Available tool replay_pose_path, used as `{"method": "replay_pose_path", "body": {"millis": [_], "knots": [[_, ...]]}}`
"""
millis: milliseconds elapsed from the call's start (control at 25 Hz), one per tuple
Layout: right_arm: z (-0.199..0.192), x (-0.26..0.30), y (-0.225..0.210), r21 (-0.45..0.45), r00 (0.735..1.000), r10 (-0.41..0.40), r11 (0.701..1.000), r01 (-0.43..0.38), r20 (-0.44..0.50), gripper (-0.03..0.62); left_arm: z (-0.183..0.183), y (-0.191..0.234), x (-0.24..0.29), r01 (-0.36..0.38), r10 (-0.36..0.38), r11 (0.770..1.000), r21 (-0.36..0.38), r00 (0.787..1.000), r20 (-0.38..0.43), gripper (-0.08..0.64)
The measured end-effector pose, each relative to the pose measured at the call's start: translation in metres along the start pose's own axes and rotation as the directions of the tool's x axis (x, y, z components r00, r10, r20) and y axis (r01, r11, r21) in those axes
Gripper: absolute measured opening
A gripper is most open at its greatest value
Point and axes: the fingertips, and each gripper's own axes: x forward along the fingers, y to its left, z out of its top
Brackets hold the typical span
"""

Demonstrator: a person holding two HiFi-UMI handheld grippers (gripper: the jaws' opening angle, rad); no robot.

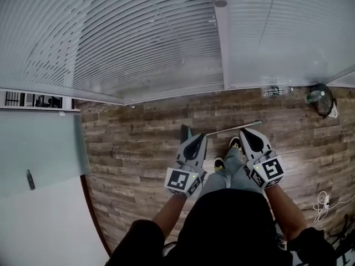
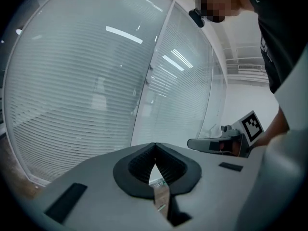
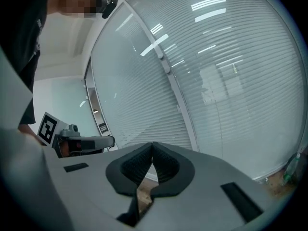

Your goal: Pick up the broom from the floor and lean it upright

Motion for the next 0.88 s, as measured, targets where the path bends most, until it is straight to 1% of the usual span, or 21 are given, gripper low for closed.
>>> {"method": "replay_pose_path", "body": {"millis": [120, 240, 360, 440, 520, 600, 680, 760, 880], "knots": [[-0.027, 0.022, -0.027, 0.056, 0.997, 0.014, 0.998, -0.010, -0.075, 0.017, -0.034, 0.005, 0.038, 0.041, -0.037, 0.998, 0.050, 0.996, -0.087, 0.023], [-0.051, 0.037, -0.040, 0.102, 0.989, 0.022, 0.995, -0.008, -0.143, 0.017, -0.071, 0.019, 0.061, 0.053, -0.037, 0.994, 0.091, 0.985, -0.167, 0.023], [-0.073, 0.053, -0.037, 0.134, 0.982, 0.037, 0.991, -0.012, -0.187, 0.017, -0.105, 0.041, 0.065, 0.033, -0.012, 0.995, 0.090, 0.975, -0.221, 0.023], [-0.090, 0.063, -0.038, 0.142, 0.976, 0.040, 0.990, -0.010, -0.214, 0.018, -0.130, 0.055, 0.068, 0.023, 0.000, 0.996, 0.083, 0.964, -0.266, 0.023], [-0.111, 0.075, -0.041, 0.155, 0.969, 0.041, 0.988, -0.003, -0.242, 0.017, -0.157, 0.067, 0.075, 0.021, 0.008, 0.996, 0.090, 0.950, -0.312, 0.023], [-0.139, 0.090, -0.039, 0.187, 0.960, 0.048, 0.982, 0.005, -0.275, 0.017, -0.188, 0.083, 0.075, 0.035, 0.005, 0.994, 0.107, 0.933, -0.360, 0.023], [-0.170, 0.102, -0.034, 0.210, 0.947, 0.056, 0.978, 0.012, -0.316, 0.017, -0.223, 0.096, 0.069, 0.058, -0.006, 0.992, 0.112, 0.910, -0.415, 0.023], [-0.196, 0.114, -0.036, 0.208, 0.937, 0.054, 0.978, 0.021, -0.344, 0.017, -0.256, 0.107, 0.068, 0.075, -0.017, 0.991, 0.109, 0.888, -0.459, 0.023], [-0.229, 0.139, -0.051, 0.217, 0.935, 0.028, 0.975, 0.052, -0.353, 0.017, -0.300, 0.132, 0.081, 0.098, -0.017, 0.986, 0.135, 0.863, -0.505, 0.023]]}}
